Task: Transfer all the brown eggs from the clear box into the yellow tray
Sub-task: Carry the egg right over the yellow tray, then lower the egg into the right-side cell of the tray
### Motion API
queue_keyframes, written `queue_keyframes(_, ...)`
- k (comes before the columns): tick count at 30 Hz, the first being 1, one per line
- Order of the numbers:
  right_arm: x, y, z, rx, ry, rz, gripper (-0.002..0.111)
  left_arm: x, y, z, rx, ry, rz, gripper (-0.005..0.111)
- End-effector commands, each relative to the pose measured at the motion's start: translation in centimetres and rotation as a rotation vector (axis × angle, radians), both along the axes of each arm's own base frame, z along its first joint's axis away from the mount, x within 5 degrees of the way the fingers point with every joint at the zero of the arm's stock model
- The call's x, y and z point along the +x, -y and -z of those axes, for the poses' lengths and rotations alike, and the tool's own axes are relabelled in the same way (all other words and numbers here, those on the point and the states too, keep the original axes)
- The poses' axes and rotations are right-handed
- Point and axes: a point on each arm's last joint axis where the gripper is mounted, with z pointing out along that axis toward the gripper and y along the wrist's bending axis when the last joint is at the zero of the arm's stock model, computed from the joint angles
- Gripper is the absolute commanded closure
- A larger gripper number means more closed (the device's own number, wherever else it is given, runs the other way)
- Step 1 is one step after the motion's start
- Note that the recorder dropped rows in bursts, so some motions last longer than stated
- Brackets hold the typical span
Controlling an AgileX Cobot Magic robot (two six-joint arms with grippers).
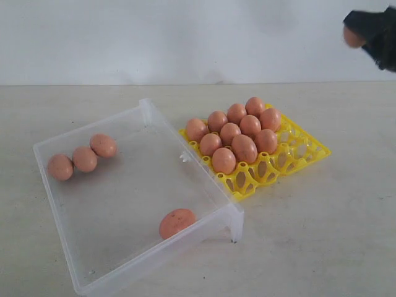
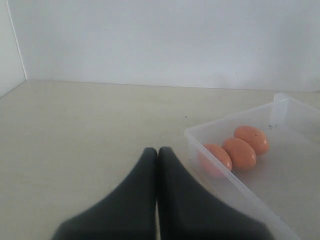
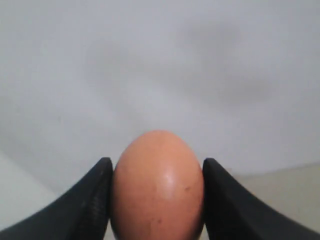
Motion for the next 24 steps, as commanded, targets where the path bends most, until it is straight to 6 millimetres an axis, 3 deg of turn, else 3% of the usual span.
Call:
queue_keyframes(1, -1.5, -1.9, 4.7, -0.237, -0.118, -0.397, 0.109, 0.0, 0.0, -0.2, -0.004, 0.008, 0.004, 0.111)
queue_keyframes(3, -1.6, -2.6, 6.0, -0.244, -0.156, -0.446, 0.109, 0.0, 0.0, -0.2, -0.004, 0.008, 0.004, 0.111)
queue_keyframes(7, -1.0, -3.7, 6.7, -0.218, -0.126, -0.427, 0.109, 0.0, 0.0, -0.2, -0.004, 0.008, 0.004, 0.111)
queue_keyframes(14, -0.3, -6.8, 7.6, -0.667, 0.18, -0.442, 0.109, 0.0, 0.0, -0.2, -0.004, 0.008, 0.004, 0.111)
queue_keyframes(19, 1.1, -6.7, 8.3, -0.729, 0.057, -0.263, 0.109, 0.0, 0.0, -0.2, -0.004, 0.008, 0.004, 0.111)
queue_keyframes(24, 1.4, -6.5, 8.3, -0.732, 0.067, -0.212, 0.109, 0.0, 0.0, -0.2, -0.004, 0.008, 0.004, 0.111)
